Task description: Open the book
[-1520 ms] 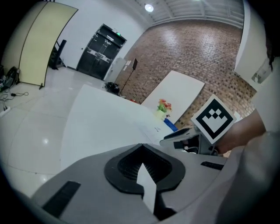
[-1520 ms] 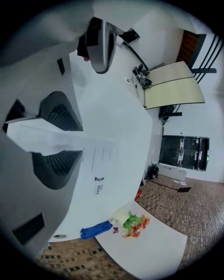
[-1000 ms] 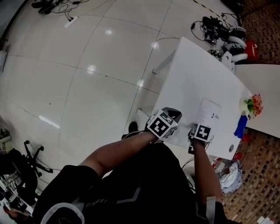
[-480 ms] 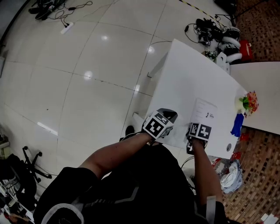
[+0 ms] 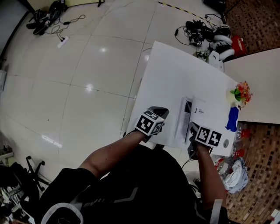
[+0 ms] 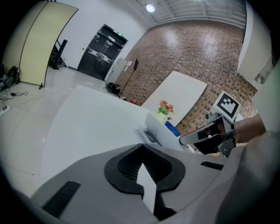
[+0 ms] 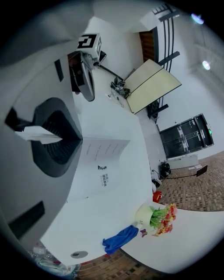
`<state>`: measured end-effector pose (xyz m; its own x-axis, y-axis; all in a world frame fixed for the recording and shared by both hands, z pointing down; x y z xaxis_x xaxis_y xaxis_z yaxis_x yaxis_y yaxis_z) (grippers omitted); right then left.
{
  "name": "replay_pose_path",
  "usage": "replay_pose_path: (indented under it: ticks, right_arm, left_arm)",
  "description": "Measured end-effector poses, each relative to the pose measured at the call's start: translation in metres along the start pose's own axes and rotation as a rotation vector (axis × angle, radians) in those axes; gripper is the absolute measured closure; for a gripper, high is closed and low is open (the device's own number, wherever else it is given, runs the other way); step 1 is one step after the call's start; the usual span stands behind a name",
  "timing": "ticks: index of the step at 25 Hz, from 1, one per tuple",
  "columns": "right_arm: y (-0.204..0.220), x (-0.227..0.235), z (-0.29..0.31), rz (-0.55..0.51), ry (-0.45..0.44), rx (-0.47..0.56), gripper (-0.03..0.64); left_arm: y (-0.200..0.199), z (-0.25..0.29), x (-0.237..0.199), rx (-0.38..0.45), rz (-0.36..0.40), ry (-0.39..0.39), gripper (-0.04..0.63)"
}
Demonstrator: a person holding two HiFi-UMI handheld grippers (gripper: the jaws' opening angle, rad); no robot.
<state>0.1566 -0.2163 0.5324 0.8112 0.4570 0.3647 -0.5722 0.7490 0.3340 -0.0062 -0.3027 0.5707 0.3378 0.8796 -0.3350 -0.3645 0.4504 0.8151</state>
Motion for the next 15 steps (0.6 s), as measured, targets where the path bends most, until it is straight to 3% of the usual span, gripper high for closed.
replay_pose_path:
  ticks: [5,15]
  right_arm:
    - [-0.030,0.045,-0.052,0.031,-0.071,0.061,0.618]
    - [-0.077,0.225,-0.101,0.207,-0.134,0.112,0.618]
  left_arm:
    - [-0.026,0.030,0.033,-0.010,0.015,-0.016,0.600]
    - [-0.060,0.110,0.113,-0.061,0.095,-0.019,0.600]
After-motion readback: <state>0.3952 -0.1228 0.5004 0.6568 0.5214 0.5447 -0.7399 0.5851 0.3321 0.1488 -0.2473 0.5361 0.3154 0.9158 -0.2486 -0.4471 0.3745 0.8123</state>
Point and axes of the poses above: the fingertips, and each gripper's own axes: z forward along the fingers, x to its right, y out of its underside, the point moved 5 cm from there along -z, backward along the fingers, and after that the axes turned 15 degrees about z, right-handed, at the moved point
